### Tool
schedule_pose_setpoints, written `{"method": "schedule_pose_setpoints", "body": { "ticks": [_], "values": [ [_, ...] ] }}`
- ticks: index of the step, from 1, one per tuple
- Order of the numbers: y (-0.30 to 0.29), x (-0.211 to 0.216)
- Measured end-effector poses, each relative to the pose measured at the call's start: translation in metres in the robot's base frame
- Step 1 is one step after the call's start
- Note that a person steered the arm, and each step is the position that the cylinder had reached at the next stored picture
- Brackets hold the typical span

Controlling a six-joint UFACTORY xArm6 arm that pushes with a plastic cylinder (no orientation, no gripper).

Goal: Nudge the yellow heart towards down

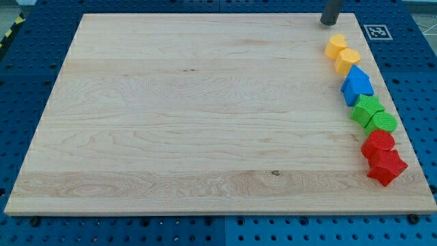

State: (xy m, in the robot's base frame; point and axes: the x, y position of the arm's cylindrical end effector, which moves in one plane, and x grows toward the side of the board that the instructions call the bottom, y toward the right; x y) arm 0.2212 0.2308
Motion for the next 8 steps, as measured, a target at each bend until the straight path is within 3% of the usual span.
{"method": "schedule_pose_setpoints", "body": {
  "ticks": [3, 6, 8],
  "values": [
    [0.019, 0.023],
    [-0.044, 0.053],
    [-0.028, 0.074]
  ]
}}
